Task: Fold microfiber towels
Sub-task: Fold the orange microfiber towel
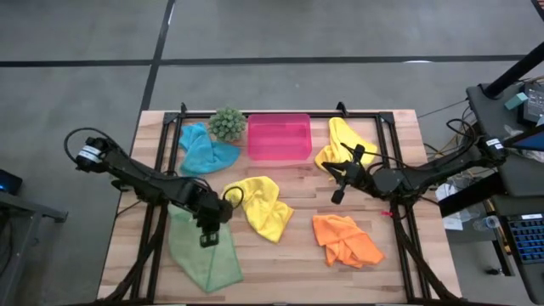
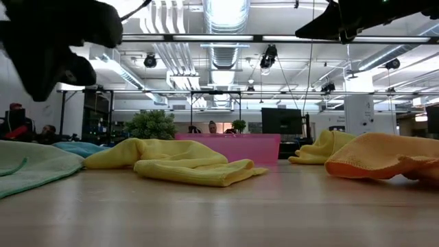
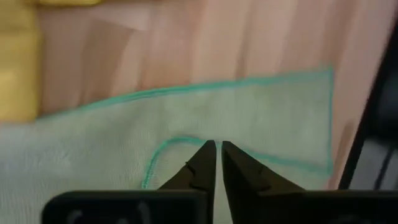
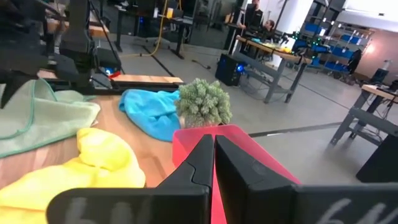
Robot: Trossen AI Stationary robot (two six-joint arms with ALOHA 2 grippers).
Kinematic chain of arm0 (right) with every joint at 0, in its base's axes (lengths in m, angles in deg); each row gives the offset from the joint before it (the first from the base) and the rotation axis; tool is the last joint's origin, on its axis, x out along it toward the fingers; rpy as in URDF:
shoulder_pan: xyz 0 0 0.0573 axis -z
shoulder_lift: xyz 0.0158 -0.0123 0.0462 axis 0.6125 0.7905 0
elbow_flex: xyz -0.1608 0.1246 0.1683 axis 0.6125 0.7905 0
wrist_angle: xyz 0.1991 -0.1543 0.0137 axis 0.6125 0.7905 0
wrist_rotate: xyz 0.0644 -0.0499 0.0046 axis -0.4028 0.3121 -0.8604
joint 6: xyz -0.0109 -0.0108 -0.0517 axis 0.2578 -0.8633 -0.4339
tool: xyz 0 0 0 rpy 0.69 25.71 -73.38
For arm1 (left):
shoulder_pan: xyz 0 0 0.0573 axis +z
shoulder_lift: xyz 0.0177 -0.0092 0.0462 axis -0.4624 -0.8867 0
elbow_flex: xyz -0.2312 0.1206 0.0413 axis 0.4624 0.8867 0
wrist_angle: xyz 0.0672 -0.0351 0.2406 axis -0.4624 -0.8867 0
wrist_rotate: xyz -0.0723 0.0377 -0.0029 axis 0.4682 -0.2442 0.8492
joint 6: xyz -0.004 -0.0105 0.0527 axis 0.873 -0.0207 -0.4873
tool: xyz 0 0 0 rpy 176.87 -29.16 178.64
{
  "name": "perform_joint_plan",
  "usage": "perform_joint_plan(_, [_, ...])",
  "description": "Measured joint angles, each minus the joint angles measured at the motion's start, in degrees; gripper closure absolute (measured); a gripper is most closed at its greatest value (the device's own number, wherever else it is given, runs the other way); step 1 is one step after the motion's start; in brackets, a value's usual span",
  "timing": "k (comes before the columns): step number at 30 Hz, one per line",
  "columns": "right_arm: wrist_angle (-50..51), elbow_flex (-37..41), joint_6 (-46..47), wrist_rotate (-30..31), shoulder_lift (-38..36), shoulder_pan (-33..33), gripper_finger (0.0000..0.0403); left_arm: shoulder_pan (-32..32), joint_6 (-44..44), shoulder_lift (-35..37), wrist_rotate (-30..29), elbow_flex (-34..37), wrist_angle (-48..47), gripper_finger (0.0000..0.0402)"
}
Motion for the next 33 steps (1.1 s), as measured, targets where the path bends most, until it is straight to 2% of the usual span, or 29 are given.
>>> perform_joint_plan(5, [0.0,0.0,0.6,0.0,0.1,0.0,0.0394,-0.3,-5.7,-0.7,-0.4,1.4,0.0,0.0332])
perform_joint_plan(11, [0.1,0.2,0.7,0.0,0.1,0.0,0.0394,-0.6,-3.3,-1.6,-0.5,3.3,0.0,0.0267])
perform_joint_plan(16, [-0.5,0.4,5.6,-2.4,1.2,0.0,0.0394,-0.6,-2.8,-0.8,-0.6,2.1,0.6,0.0247])
perform_joint_plan(20, [1.4,-1.0,10.3,-8.1,4.5,0.0,0.0394,-0.5,-2.8,-0.5,-1.0,0.5,0.6,0.0246])
perform_joint_plan(30, [32.3,-16.2,16.8,-9.7,16.2,0.0,0.0394,-0.5,-2.8,-0.4,-5.3,-3.0,0.6,0.0246])
perform_joint_plan(33, [39.4,-19.4,17.1,-13.9,19.1,0.3,0.0394,-0.4,-2.8,-0.4,-6.1,-3.5,0.5,0.0246])
